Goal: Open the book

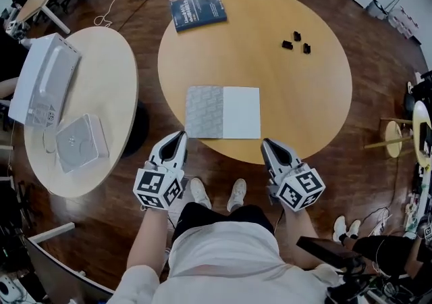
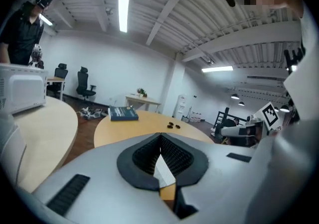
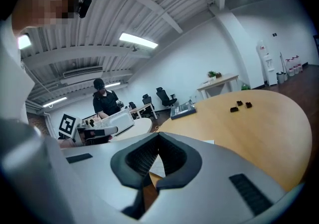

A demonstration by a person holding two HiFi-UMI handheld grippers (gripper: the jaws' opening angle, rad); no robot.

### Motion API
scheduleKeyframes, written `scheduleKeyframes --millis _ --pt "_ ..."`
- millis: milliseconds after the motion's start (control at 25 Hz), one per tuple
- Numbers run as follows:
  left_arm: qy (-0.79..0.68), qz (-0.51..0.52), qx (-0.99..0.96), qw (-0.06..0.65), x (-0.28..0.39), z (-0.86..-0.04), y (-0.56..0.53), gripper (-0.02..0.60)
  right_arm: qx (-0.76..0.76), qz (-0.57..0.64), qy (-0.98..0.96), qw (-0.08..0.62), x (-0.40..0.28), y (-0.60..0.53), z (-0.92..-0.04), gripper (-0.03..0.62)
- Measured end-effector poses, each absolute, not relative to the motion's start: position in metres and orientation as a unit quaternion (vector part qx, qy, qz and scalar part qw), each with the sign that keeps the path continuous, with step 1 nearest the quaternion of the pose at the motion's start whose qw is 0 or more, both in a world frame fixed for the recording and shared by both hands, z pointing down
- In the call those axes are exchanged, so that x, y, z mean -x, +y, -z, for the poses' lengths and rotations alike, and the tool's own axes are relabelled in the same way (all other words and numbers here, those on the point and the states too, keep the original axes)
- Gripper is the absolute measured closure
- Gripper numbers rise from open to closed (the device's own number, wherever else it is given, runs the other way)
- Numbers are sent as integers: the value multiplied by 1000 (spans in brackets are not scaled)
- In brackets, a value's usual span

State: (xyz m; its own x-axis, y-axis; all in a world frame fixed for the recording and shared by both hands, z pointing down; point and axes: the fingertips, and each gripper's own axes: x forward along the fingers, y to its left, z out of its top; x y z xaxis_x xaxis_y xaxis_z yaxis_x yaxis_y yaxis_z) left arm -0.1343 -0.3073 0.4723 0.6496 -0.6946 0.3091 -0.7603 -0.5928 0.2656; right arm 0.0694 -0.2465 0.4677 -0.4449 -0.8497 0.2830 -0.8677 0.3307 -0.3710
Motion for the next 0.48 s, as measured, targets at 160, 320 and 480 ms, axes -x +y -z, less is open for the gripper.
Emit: scheduleKeyframes --millis 160,320,480 --pt "-415 -66 -897 136 127 -410 -299 569 -522 -199 -829 -2 -69 -252 -423 603" --pt "-414 -30 -904 97 118 -355 -287 569 -513 -153 -844 -15 -69 -253 -378 603" --pt "-404 0 -913 60 108 -308 -278 569 -512 -113 -851 -28 -76 -249 -336 603"
